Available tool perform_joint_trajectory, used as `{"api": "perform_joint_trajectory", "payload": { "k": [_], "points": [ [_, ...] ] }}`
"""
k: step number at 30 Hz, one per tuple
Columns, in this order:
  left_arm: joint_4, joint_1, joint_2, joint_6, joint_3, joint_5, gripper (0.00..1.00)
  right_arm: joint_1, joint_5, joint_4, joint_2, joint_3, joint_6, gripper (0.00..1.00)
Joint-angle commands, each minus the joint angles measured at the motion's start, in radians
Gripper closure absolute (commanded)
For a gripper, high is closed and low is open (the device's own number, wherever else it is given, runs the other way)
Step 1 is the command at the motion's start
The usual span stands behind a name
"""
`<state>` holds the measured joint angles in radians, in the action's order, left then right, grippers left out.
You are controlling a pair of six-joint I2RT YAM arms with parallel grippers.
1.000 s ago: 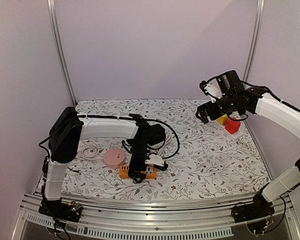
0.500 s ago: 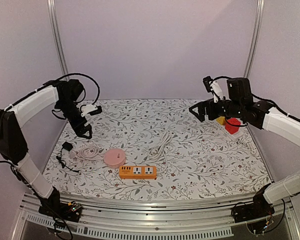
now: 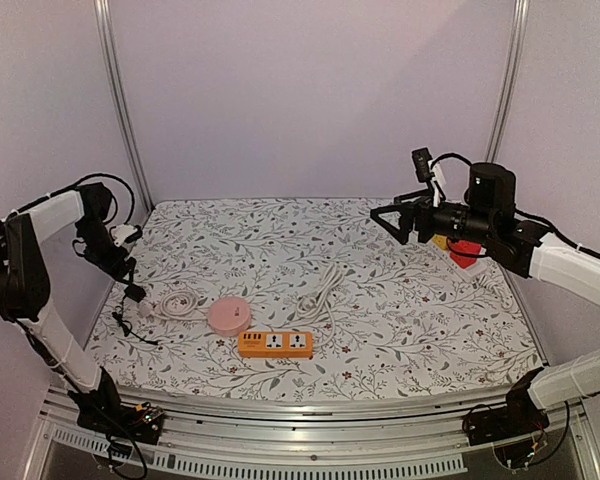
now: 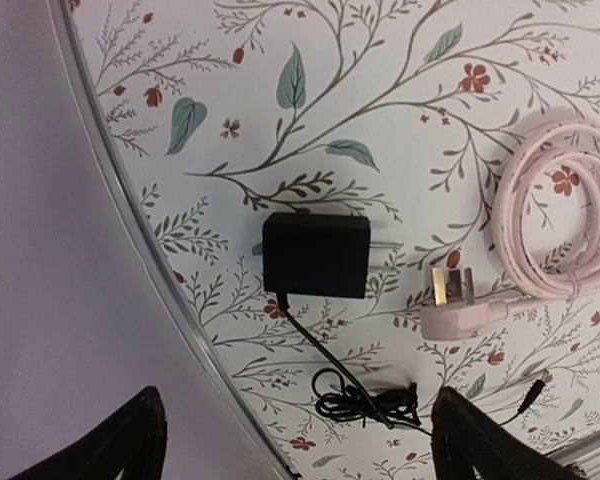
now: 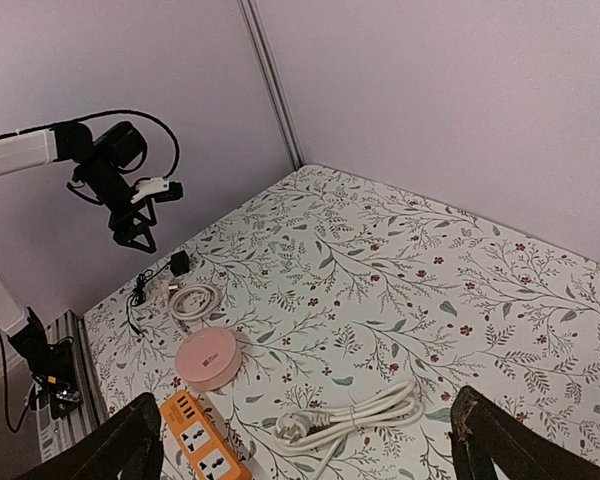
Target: Insert the plug
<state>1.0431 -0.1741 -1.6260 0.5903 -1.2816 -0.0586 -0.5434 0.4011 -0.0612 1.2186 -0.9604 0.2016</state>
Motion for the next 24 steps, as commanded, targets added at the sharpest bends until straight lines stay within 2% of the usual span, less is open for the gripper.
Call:
{"api": "perform_joint_trajectory", "payload": {
  "k": [1, 3, 7, 16, 24],
  "points": [
    [-0.061, -0.027, -0.126, -0.228, -0.038, 0.023, 0.04, -0.006, 0.041, 0.025, 0.055, -0.047, 0.051, 0.01],
    [-0.069, -0.038, -0.163, -0.260, -0.041, 0.045, 0.01, -0.005, 0.043, 0.050, 0.067, -0.061, 0.059, 0.01],
    [-0.073, -0.041, -0.209, -0.259, -0.026, 0.086, 0.01, -0.006, 0.039, 0.086, 0.071, -0.070, 0.054, 0.01],
    [-0.105, -0.056, -0.229, -0.116, -0.001, 0.068, 0.22, -0.006, 0.027, 0.107, 0.087, -0.076, 0.054, 0.01],
    [-0.102, -0.057, -0.284, -0.062, -0.007, 0.062, 0.25, -0.005, 0.028, 0.115, 0.102, -0.090, 0.062, 0.01]
  ]
}}
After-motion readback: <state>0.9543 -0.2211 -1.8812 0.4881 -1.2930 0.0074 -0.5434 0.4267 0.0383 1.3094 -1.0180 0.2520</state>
